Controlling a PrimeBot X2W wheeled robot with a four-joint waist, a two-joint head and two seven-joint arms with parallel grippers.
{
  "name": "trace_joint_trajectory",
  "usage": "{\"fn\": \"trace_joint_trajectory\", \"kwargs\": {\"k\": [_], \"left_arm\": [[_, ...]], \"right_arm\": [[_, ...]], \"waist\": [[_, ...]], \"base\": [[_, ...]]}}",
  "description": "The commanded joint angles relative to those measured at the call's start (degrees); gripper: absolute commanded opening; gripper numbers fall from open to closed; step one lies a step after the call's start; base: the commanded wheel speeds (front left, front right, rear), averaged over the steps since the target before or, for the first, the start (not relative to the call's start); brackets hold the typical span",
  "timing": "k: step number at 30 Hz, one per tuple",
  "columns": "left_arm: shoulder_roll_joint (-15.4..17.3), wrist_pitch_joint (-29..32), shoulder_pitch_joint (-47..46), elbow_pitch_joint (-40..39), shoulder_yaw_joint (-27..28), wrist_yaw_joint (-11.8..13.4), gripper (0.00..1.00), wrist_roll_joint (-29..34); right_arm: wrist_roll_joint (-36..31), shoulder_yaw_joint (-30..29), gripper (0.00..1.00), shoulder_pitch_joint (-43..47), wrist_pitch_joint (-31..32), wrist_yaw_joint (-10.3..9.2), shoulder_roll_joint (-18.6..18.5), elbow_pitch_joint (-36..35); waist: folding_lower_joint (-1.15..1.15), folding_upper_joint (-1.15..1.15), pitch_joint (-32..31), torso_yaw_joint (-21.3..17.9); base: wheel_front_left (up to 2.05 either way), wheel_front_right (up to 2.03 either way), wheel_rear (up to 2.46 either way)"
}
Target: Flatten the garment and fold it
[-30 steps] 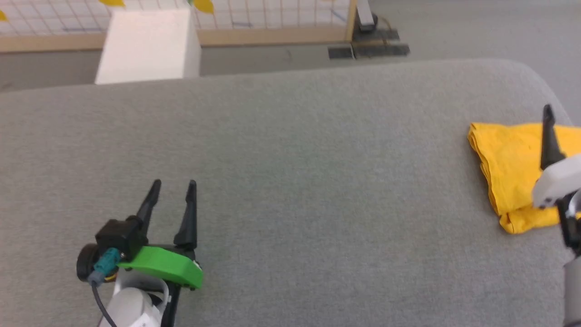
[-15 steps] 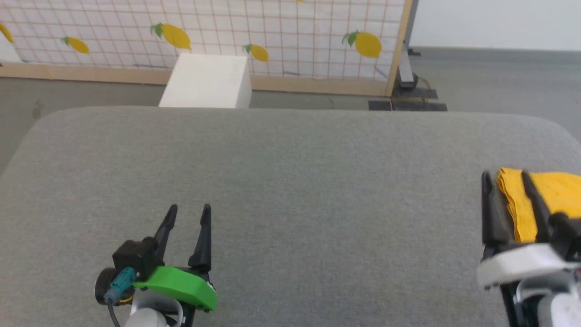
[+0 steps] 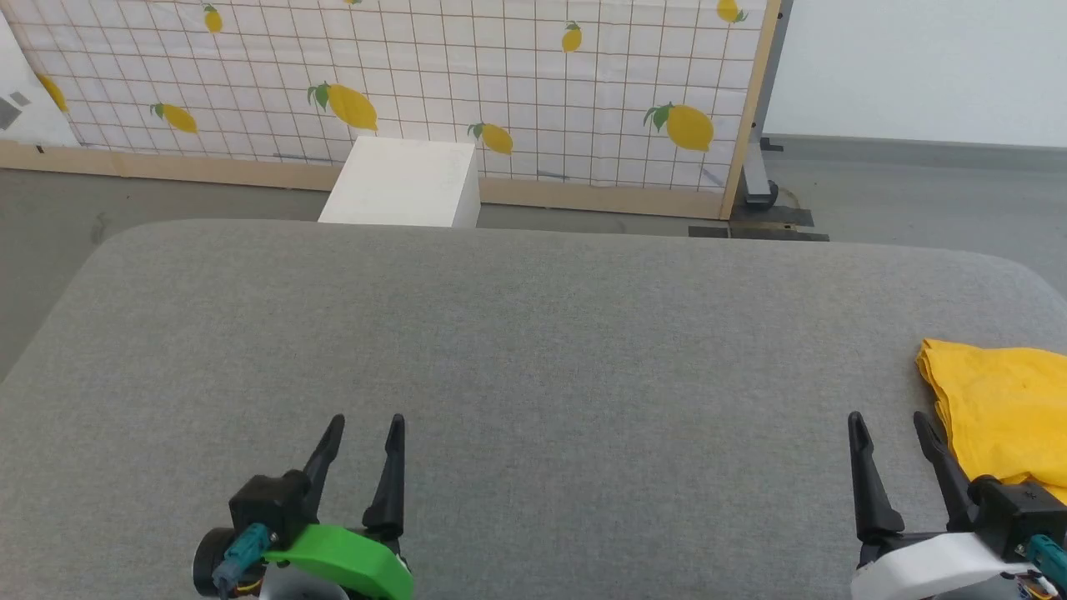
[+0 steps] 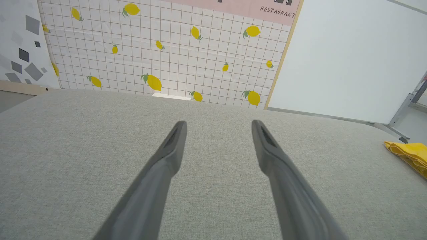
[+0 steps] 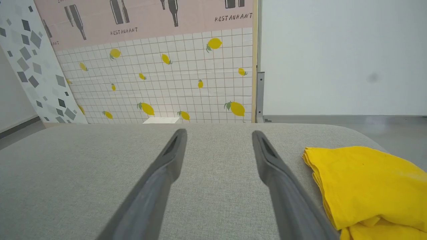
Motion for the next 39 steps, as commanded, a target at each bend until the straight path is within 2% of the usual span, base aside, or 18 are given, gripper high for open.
{"fn": "trace_joint_trajectory", "kwargs": {"k": [1, 23, 24, 39], "left_arm": [[-0.4, -0.2, 0.8, 0.2, -0.2, 0.1, 1.0, 0.6], [-0.9, -0.2, 0.3, 1.4, -0.3, -0.1, 1.0, 0.8], [-0.7, 0.0, 0.2, 1.3, -0.4, 0.0, 0.0, 0.3], [-0.8, 0.6, 0.3, 0.8, -0.2, 0.2, 0.0, 0.9]], "right_arm": [[0.6, -0.2, 1.0, 0.6, -0.6, -0.1, 0.1, 0.2], [1.7, -0.7, 1.0, 0.6, -1.1, -0.1, 0.1, 1.8], [1.1, -0.7, 0.0, 0.2, -0.8, 0.0, 0.0, 1.7], [0.6, -0.5, 0.0, 0.0, -0.3, 0.0, 0.0, 1.5]], "waist": [[0.0, 0.0, 0.0, 0.1], [0.0, 0.0, 1.1, 0.2], [0.0, 0.0, 1.1, 0.2], [0.0, 0.0, 1.2, 0.0]], "base": [[0.0, 0.0, 0.0], [0.0, 0.0, 0.0], [0.0, 0.0, 0.0], [0.0, 0.0, 0.0]]}}
